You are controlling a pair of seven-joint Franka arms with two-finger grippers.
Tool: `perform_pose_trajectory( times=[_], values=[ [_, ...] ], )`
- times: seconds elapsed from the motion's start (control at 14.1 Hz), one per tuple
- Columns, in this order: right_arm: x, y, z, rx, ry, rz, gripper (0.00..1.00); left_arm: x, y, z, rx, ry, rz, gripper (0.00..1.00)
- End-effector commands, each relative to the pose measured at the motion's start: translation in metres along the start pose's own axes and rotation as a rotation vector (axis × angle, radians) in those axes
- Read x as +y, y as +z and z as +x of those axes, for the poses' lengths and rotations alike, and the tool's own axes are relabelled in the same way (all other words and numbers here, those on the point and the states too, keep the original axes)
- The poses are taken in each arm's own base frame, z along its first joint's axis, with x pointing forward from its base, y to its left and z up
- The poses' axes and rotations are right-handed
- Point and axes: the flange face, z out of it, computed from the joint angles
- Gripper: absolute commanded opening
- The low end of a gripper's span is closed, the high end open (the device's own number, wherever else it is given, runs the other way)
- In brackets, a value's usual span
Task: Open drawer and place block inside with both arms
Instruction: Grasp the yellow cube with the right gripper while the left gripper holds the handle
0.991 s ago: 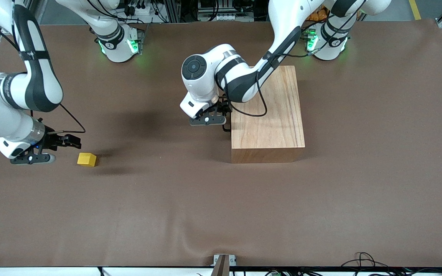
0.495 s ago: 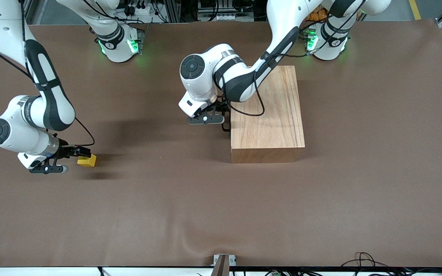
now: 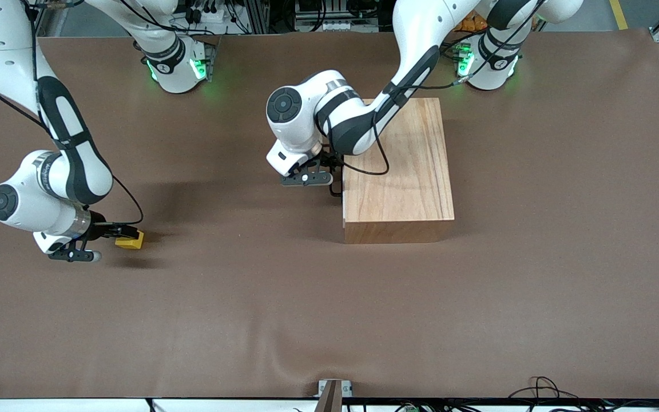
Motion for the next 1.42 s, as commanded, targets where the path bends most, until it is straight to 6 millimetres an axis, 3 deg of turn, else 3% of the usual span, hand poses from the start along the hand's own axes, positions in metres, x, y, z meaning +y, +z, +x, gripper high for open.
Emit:
perform_pose_trajectory(
  times=[0.0,0.07,0.14,0.21,0.28,0.5,0.71,0.85,1.2,1.34],
  values=[
    [-0.002,0.01,0.004,0.004,0.0,0.018,0.89,0.01,-0.008,-0.005,0.022,-0.005,-0.014,1.0],
    [-0.003,0.015,0.004,-0.001,-0.002,0.019,0.64,0.014,-0.011,-0.009,0.027,0.004,-0.018,1.0],
    [-0.003,0.018,0.004,0.002,0.001,0.02,0.32,0.015,-0.011,-0.011,0.027,0.005,-0.02,1.0],
    [-0.001,0.021,0.004,0.001,0.003,0.02,0.13,0.018,-0.011,-0.014,0.028,-0.005,-0.023,1.0],
    [0.0,0.021,0.004,0.0,0.005,0.02,0.04,0.024,-0.012,-0.018,0.035,-0.015,-0.038,1.0],
    [-0.001,0.02,0.004,-0.001,-0.008,0.019,0.02,0.028,-0.011,-0.024,0.037,-0.009,-0.04,1.0],
    [-0.003,0.003,0.008,0.01,-0.072,0.019,0.02,0.037,-0.013,-0.03,0.049,-0.008,-0.065,1.0],
    [0.007,-0.015,0.007,-0.025,-0.147,0.034,0.02,0.04,-0.014,-0.034,0.045,-0.004,-0.079,1.0],
    [0.068,-0.106,0.024,-0.133,-0.333,0.114,0.02,0.05,-0.017,-0.043,0.053,0.007,-0.113,1.0],
    [0.075,-0.137,0.028,-0.142,-0.4,0.129,0.03,0.053,-0.016,-0.045,0.06,0.011,-0.125,1.0]
  ],
)
